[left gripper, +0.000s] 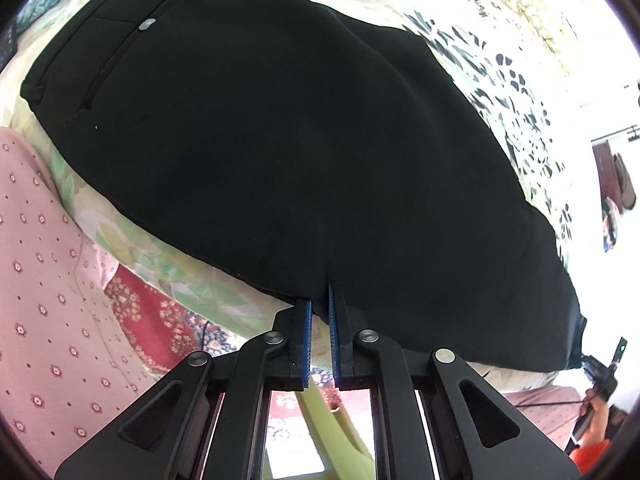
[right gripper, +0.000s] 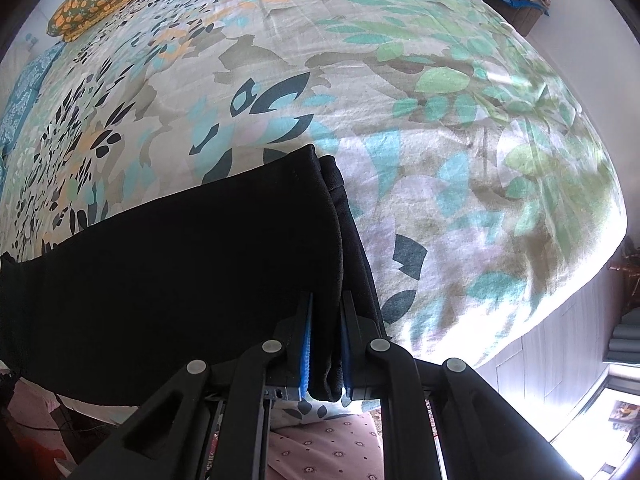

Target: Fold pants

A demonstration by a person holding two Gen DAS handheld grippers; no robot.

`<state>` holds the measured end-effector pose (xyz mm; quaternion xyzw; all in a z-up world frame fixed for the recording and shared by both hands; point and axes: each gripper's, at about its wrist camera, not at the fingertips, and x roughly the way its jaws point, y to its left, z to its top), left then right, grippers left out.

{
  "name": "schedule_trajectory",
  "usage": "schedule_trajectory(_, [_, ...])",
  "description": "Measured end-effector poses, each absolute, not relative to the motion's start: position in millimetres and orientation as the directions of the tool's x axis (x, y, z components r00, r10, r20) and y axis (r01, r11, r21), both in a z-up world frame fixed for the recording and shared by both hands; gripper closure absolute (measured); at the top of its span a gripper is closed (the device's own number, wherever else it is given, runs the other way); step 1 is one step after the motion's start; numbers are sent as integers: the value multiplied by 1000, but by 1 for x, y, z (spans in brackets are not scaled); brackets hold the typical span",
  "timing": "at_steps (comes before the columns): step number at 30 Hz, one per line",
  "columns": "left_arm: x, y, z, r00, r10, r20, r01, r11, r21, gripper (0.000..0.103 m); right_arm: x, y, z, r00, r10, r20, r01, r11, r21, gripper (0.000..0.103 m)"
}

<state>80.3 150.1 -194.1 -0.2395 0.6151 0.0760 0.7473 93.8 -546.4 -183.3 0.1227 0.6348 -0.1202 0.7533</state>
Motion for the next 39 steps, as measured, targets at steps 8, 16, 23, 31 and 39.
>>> schedule_trajectory(8, [64,148,-168,204,-143,-968,-396,893,-215,59,69,-571,-171,214,-36,-976,484,872,74,66])
schedule_trajectory(16, [90,185,-104,428,2,-904,-368,914,-172,38,64,-558,-133,387,-83,-918,488,863,128,60])
schedule_trajectory(23, [140,209,-183,224,132,-966,-402,915,32,40,80,-514,-138,455,26,-890,399,888,229,33])
schedule_trajectory(31, [106,206,-174,183,100,-978,-371,928,26,40,65,-534,-144,500,59,-864,484,808,336,33])
schedule_trajectory(39, [203,179,-152,471,60,-880,-165,986,-20,16,66,-530,-143,515,59,-855,474,812,341,33])
